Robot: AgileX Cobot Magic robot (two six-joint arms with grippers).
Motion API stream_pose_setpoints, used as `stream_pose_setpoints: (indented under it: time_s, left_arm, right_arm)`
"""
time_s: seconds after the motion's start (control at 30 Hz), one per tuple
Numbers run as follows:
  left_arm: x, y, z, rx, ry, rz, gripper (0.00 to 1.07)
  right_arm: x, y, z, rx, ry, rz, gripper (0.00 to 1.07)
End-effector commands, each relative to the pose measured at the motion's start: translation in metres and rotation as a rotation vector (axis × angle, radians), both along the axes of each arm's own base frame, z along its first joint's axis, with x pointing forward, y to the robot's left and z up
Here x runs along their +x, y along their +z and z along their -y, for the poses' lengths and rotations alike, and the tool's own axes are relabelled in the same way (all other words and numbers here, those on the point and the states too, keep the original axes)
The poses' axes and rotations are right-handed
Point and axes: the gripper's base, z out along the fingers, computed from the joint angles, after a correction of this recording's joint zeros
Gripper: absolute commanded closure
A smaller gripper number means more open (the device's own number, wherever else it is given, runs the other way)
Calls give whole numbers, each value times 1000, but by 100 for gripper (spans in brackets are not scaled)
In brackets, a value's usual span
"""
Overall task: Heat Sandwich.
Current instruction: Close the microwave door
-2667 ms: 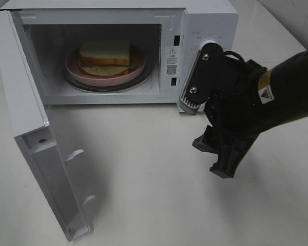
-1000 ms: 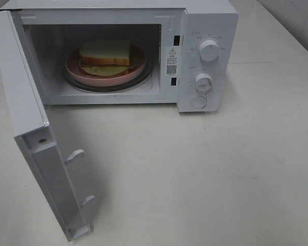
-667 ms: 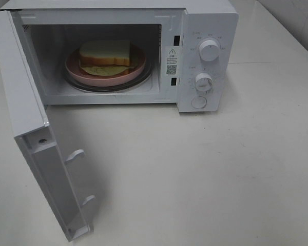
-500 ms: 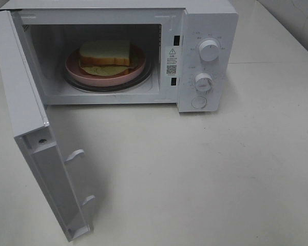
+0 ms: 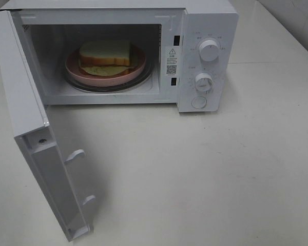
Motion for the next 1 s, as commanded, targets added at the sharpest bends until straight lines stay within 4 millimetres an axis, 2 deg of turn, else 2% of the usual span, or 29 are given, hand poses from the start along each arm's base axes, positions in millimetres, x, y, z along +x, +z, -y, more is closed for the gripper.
stream_pose_setpoints:
  time_s: [0.03,0.13,0.43,1.0]
  left_arm:
    - [-3,0,0,-5,7,29,9]
    - [-3,0,0,-5,7,29,9]
    - [-3,0,0,-5,7,29,9]
    - [-1,0,0,-6,7,17,9]
  right_arm:
    - [-3,0,1,19,-68,44,32]
    - [-10,0,3,25,-149,83,32]
    - [-27,0,3,35,-192,194,32]
    - [-27,0,1,28,-168,192,32]
